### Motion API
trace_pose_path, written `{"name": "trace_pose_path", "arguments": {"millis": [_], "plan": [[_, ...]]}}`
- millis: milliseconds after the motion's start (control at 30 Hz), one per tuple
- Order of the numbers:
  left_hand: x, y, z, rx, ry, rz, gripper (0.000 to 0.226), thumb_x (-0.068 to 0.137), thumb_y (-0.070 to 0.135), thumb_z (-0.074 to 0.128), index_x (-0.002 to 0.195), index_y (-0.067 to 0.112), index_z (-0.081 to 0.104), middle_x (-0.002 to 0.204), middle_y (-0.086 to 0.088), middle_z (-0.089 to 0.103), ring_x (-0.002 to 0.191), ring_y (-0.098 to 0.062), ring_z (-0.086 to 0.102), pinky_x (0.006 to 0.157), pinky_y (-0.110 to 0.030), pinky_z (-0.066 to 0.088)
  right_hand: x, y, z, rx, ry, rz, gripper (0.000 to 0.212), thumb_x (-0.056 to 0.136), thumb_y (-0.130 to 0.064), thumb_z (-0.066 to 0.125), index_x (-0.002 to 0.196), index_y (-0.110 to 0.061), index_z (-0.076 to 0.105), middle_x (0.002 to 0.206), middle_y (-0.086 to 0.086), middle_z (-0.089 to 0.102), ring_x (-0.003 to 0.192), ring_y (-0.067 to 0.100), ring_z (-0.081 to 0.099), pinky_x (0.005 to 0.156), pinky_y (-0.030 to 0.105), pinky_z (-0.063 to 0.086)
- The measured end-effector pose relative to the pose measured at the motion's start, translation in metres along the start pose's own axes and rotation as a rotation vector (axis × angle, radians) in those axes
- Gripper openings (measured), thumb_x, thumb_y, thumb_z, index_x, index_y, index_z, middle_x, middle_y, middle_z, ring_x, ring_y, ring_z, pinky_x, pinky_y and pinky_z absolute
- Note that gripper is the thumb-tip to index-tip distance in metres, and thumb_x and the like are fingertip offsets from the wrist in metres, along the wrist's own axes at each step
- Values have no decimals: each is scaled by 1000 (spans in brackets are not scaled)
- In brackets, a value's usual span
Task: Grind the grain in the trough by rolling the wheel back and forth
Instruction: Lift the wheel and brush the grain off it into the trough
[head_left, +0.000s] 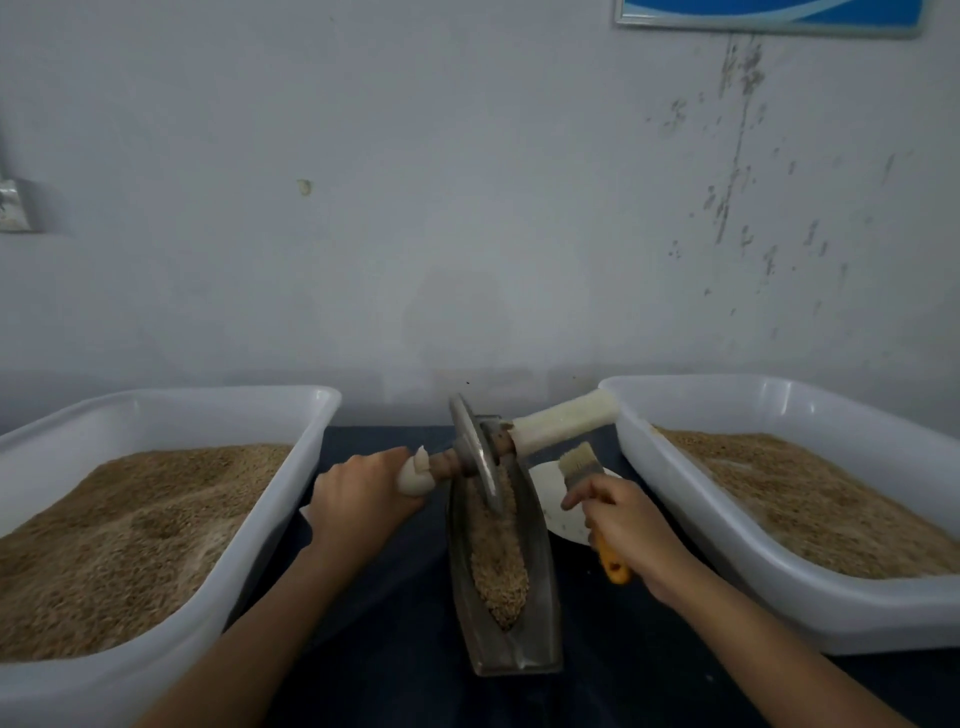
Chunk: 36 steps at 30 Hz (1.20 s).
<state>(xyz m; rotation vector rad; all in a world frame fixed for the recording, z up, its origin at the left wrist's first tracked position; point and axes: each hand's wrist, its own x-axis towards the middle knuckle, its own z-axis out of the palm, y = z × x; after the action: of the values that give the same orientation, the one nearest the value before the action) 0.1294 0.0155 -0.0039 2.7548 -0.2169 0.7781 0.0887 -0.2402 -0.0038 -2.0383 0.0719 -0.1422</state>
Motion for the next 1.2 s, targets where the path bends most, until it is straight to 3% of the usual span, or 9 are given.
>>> {"name": "trace_pose_path", "arguments": {"millis": [67, 133, 333, 400, 467, 567, 667, 933, 1200], "plan": [[7, 2, -6, -5, 13, -40, 21, 85, 49, 57, 82, 28, 57, 76, 8, 61, 74, -15, 61, 69, -31, 50, -1, -7, -3, 295, 1, 33, 30, 95, -4, 41, 90, -10, 70, 74, 10, 62, 63, 18, 60, 55, 25, 46], [12, 6, -11, -2, 39, -81, 25, 87, 51, 52, 81, 28, 59, 73, 10, 58, 72, -16, 59, 66, -29, 46, -1, -13, -6, 391, -12, -19, 33, 95, -1, 41, 94, -10, 72, 78, 9, 70, 68, 16, 67, 60, 24, 49], [19, 10, -12, -104, 95, -178, 27, 87, 51, 54, 83, 25, 61, 70, 9, 54, 71, -16, 56, 65, -29, 42, 4, -19, -1, 97, 171, -415, 12, 86, -3, 67, 92, -14, 68, 85, -2, 70, 74, 2, 65, 60, 11, 47], [21, 11, -12, -137, 96, -196, 25, 86, 50, 56, 83, 25, 61, 71, 7, 56, 74, -19, 60, 66, -30, 46, 9, -23, 1, 37, 249, -560, 4, 90, -11, 64, 89, -14, 66, 80, -5, 69, 72, 3, 64, 64, 16, 50], [22, 12, -11, -150, 82, -203, 24, 85, 49, 57, 83, 26, 60, 72, 7, 57, 75, -20, 61, 67, -30, 47, 16, -25, 5, 38, 294, -624, 13, 96, -12, 56, 86, -13, 65, 70, -3, 67, 65, 4, 62, 60, 21, 50], [23, 11, -11, -151, 67, -210, 23, 85, 49, 57, 86, 26, 61, 74, 7, 58, 76, -19, 61, 68, -30, 48, 30, -28, 16, 209, 232, -567, 24, 100, -8, 46, 83, -12, 63, 63, 5, 65, 55, 8, 58, 51, 20, 43], [24, 8, -11, -135, 63, -204, 24, 84, 50, 57, 84, 26, 61, 75, 8, 60, 75, -17, 61, 71, -32, 51, 43, -29, 23, 318, 153, -532, 16, 97, -1, 47, 88, -12, 55, 64, 10, 62, 54, 11, 57, 50, 21, 43], [24, 7, -13, -150, 82, -204, 21, 82, 49, 60, 85, 28, 62, 66, 13, 50, 75, -17, 59, 66, -28, 44, 63, -15, 16, -36, 48, -709, 18, 90, -1, 62, 97, -16, 70, 82, -10, 69, 73, -3, 65, 65, 9, 47], [22, 7, -14, -120, 98, -212, 25, 84, 52, 58, 88, 28, 63, 68, 13, 50, 71, -13, 52, 64, -27, 38, 68, -18, 24, -169, -94, -726, 11, 92, -21, 63, 97, -23, 73, 92, -12, 71, 88, 1, 65, 80, 21, 51]]}}
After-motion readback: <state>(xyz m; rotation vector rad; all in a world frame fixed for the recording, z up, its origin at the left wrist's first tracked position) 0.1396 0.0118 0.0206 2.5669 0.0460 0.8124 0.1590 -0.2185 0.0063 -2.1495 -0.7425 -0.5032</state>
